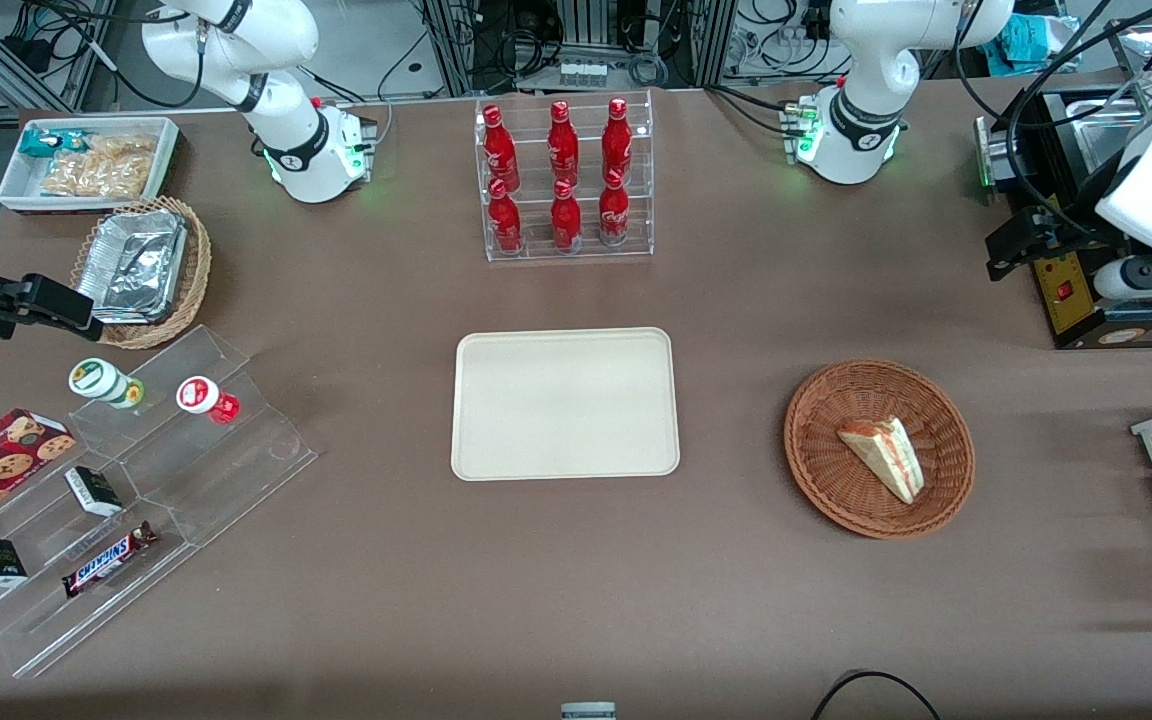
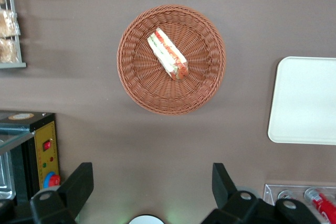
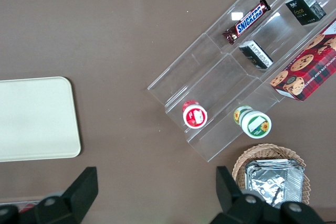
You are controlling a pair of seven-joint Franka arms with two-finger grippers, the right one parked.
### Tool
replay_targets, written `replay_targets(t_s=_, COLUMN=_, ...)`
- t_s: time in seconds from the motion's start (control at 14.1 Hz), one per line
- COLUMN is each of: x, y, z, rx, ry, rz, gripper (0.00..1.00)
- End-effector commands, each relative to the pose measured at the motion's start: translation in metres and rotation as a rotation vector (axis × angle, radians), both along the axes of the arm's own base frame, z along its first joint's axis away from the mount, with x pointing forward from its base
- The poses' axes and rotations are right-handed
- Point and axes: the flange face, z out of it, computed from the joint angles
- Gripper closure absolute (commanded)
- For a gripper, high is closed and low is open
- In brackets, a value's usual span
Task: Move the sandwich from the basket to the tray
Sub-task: 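Move the left gripper down over the sandwich in the wicker basket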
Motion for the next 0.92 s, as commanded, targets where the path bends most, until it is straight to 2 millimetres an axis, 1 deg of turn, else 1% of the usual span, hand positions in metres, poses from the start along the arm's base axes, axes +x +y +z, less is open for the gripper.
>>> replay_targets(t_s=0.0, x=0.028, y=0.001, z=-0.043, rx=0.004, ry=0.060, rz=0.063, gripper=0.00)
replay_targets(t_s=0.07, x=0.041, y=-0.001, z=-0.076, rx=0.014, ry=0.113, rz=0.106, gripper=0.00)
replay_targets(t_s=0.14, x=0.054, y=-0.002, z=-0.107, rx=0.031, ry=0.151, rz=0.190, gripper=0.00)
replay_targets(t_s=0.21, x=0.066, y=-0.004, z=-0.132, rx=0.047, ry=0.158, rz=0.285, gripper=0.00)
replay_targets(t_s=0.28, x=0.078, y=-0.004, z=-0.161, rx=0.064, ry=0.162, rz=0.388, gripper=0.00)
replay_targets(t_s=0.42, x=0.099, y=-0.006, z=-0.213, rx=0.078, ry=0.161, rz=0.492, gripper=0.00)
replay_targets(t_s=0.57, x=0.112, y=-0.002, z=-0.262, rx=0.088, ry=0.179, rz=0.535, gripper=0.00)
replay_targets(t_s=0.64, x=0.115, y=-0.002, z=-0.285, rx=0.097, ry=0.185, rz=0.569, gripper=0.00)
replay_targets(t_s=0.78, x=0.115, y=-0.002, z=-0.323, rx=0.106, ry=0.179, rz=0.640, gripper=0.00)
replay_targets(t_s=0.85, x=0.114, y=-0.002, z=-0.339, rx=0.100, ry=0.162, rz=0.655, gripper=0.00)
